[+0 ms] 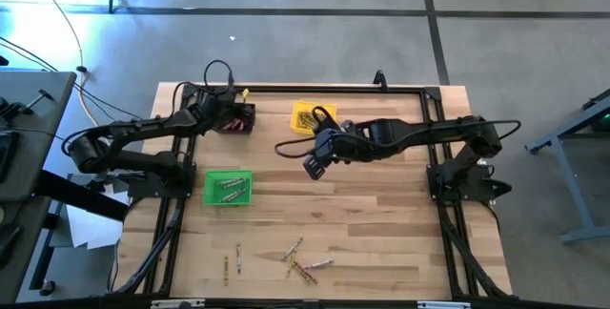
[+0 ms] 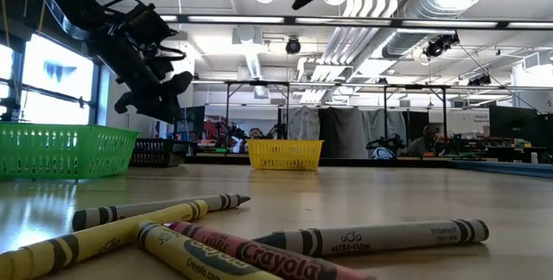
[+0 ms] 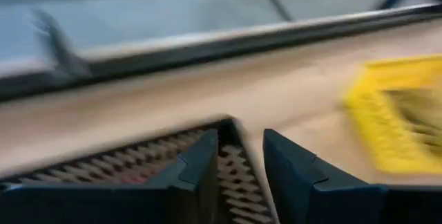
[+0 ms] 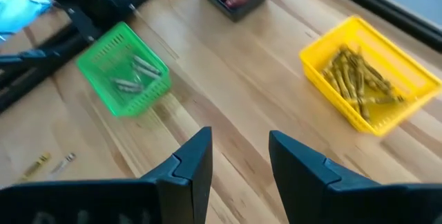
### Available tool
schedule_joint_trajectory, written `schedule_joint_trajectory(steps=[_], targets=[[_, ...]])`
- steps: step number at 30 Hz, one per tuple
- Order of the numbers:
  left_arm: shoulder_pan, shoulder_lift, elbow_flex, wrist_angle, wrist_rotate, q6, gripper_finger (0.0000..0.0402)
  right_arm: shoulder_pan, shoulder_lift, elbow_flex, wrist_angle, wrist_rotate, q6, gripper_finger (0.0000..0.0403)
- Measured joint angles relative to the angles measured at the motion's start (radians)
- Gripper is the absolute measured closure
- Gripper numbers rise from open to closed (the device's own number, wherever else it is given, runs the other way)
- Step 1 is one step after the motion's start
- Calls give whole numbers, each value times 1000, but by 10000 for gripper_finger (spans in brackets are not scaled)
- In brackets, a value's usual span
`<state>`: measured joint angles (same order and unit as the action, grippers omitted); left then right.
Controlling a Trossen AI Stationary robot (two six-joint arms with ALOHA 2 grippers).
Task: Sort crayons
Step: Put the yellow crayon into the yellow bin
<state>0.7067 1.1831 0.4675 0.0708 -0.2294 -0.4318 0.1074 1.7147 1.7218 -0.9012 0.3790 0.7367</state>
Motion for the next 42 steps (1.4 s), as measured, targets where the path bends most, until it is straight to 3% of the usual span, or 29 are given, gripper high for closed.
schedule_joint_trajectory(steps=[3,8,10,13,20,29,33,37,42], targets=[[1,-21,0,12,258,-86,291,0,0,0,-65,-15,30,274],[-82,-62,0,62,831,-181,299,0,0,0,-176,-20,76,274],[-159,-82,0,57,971,-241,305,0,0,-1,-195,-21,77,274],[-329,-114,0,52,1037,-326,315,0,0,-1,-193,-21,76,274],[-776,-185,0,47,962,-511,328,0,0,-1,-193,-21,76,274],[-1250,-187,0,-36,693,-810,330,0,0,-1,-179,-20,147,274],[-1441,-163,0,-76,510,-973,330,0,0,-1,-179,-51,156,274],[-1593,-110,0,-85,301,-1120,330,0,0,-1,-185,-71,152,274],[-1664,-2,3,-101,113,-1353,330,0,0,-1,-186,-73,100,274]])
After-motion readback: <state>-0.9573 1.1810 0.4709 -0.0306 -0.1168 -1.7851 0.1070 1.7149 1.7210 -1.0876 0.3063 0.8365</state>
